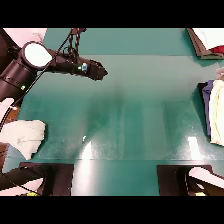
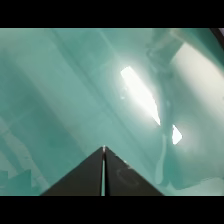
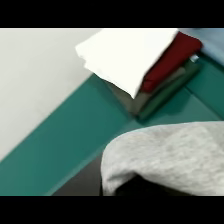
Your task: Fold the shirts.
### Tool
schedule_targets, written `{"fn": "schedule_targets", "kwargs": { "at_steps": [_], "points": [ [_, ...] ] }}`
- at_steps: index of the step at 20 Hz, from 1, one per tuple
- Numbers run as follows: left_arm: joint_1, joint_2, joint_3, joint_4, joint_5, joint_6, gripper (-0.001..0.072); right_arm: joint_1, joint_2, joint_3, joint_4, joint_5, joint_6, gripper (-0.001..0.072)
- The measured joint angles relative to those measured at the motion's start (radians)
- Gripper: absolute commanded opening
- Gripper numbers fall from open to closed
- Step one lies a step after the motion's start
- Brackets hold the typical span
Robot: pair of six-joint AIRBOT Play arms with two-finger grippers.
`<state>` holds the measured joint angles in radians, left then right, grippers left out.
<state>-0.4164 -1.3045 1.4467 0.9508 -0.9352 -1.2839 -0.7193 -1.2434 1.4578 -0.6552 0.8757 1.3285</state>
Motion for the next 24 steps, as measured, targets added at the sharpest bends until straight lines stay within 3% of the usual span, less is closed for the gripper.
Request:
{"fn": "schedule_targets", "kwargs": {
  "at_steps": [7,8,10,11,12,16,22,23,24],
  "points": [
    [0.000,0.000,0.000,0.000,-0.041,0.000,0.0023,-0.050,0.139,-0.159,-0.339,0.170,0.111,0.0017],
    [0.000,0.000,0.000,0.000,-0.047,0.000,0.0023,-0.051,0.159,-0.191,-0.388,0.192,0.122,0.0063],
    [0.000,0.000,0.000,0.000,-0.057,0.001,0.0023,-0.053,0.200,-0.248,-0.520,0.235,0.158,0.0419],
    [0.000,0.000,0.000,0.000,-0.061,0.001,0.0023,-0.054,0.217,-0.270,-0.602,0.262,0.178,0.0544],
    [0.000,0.000,0.000,0.000,-0.063,0.001,0.0024,-0.055,0.231,-0.285,-0.683,0.287,0.193,0.0596],
    [0.000,0.000,0.000,0.000,-0.068,0.001,0.0024,-0.053,0.270,-0.314,-0.890,0.357,0.248,0.0595],
    [0.000,0.000,0.000,0.000,-0.077,0.001,0.0023,0.077,0.301,-0.322,-0.902,0.394,0.281,0.0588],
    [0.000,0.000,0.000,0.000,-0.079,0.001,0.0024,0.118,0.302,-0.322,-0.883,0.397,0.282,0.0504],
    [0.000,0.000,0.000,-0.001,-0.078,0.001,0.0024,0.164,0.303,-0.323,-0.871,0.401,0.282,0.0368]
  ]
}}
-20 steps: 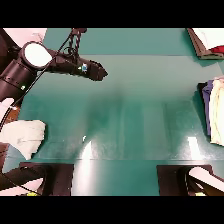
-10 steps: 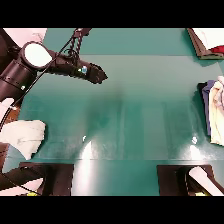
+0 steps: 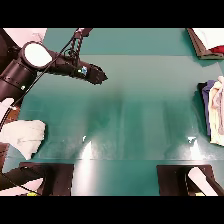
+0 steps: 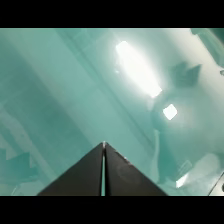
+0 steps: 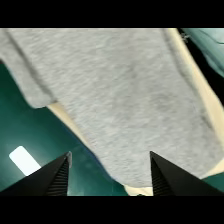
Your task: Fold the shirts.
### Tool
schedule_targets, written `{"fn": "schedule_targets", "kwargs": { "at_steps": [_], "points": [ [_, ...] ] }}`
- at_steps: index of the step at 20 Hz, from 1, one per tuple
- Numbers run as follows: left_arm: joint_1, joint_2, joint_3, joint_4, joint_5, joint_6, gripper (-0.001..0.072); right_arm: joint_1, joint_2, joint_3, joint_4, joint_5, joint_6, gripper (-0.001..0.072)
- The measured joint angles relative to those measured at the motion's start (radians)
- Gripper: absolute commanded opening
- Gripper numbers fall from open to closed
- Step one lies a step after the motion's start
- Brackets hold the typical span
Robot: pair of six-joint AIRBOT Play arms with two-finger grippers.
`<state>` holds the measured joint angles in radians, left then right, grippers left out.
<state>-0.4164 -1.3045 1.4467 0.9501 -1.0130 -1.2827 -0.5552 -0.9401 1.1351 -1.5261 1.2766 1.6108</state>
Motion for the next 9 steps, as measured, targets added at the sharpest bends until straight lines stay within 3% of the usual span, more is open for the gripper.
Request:
{"fn": "schedule_targets", "kwargs": {
  "at_steps": [2,3,9],
  "points": [
    [0.000,0.000,0.000,0.000,0.013,0.000,0.0023,0.113,0.002,0.000,0.018,0.003,0.002,0.0057],
    [0.000,0.000,0.000,0.000,0.021,0.000,0.0024,0.167,0.002,0.000,0.023,0.004,0.002,0.0014],
    [0.000,0.000,0.000,-0.004,0.076,0.000,0.0024,0.432,0.002,0.000,0.031,0.007,-0.006,0.0014]
  ]
}}
